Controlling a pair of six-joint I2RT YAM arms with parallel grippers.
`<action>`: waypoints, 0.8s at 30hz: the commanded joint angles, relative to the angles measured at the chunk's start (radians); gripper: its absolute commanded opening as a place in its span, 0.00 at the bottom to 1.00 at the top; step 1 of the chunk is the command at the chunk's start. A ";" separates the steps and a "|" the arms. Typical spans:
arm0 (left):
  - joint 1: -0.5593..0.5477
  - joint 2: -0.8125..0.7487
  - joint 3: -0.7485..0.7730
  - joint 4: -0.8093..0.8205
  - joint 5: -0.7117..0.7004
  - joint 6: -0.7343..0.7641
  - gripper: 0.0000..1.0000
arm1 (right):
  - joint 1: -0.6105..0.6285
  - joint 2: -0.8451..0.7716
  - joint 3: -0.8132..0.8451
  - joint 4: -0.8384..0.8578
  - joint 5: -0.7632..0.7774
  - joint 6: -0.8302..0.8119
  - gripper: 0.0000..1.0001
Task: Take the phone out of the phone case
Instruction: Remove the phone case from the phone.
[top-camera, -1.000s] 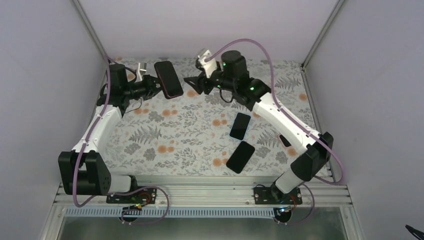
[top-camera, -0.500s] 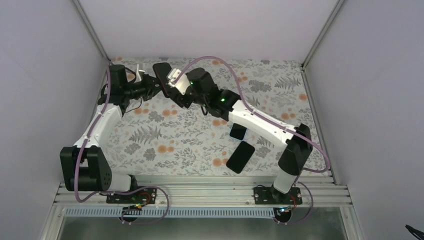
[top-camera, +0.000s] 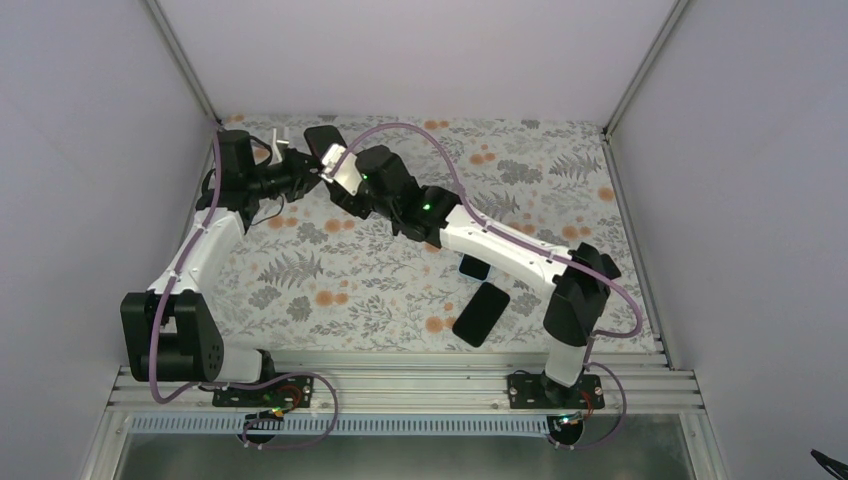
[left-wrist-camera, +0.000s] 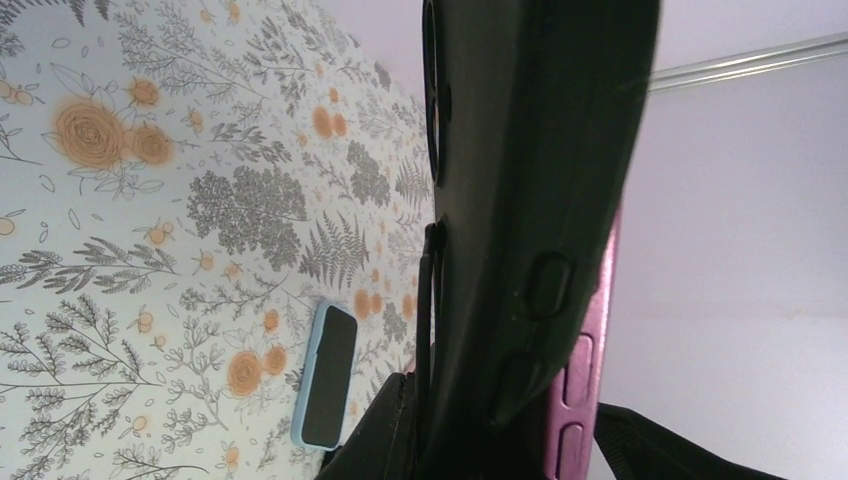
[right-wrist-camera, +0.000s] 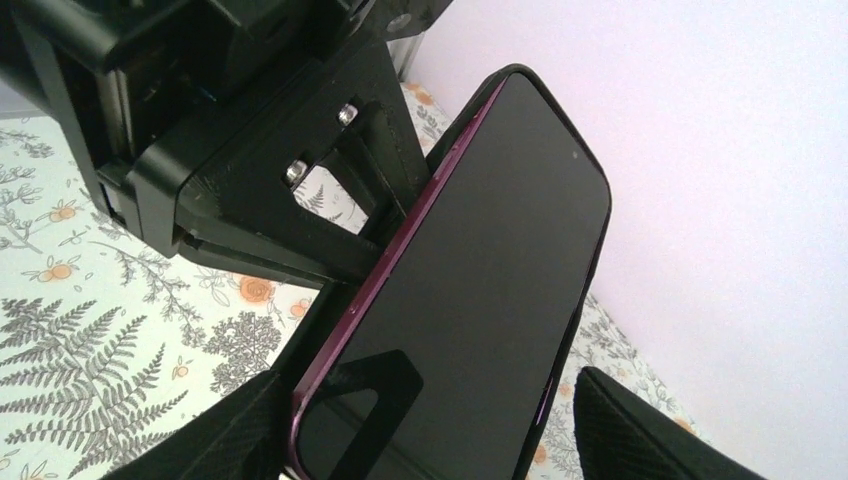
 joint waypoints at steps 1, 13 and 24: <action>0.002 -0.017 -0.008 0.064 0.052 -0.027 0.03 | 0.002 0.015 0.007 0.098 0.129 -0.035 0.65; 0.002 -0.010 -0.044 0.108 0.084 -0.066 0.03 | 0.002 0.017 -0.151 0.389 0.323 -0.266 0.63; 0.003 0.008 -0.058 0.127 0.117 -0.090 0.03 | -0.003 0.001 -0.338 0.831 0.396 -0.591 0.61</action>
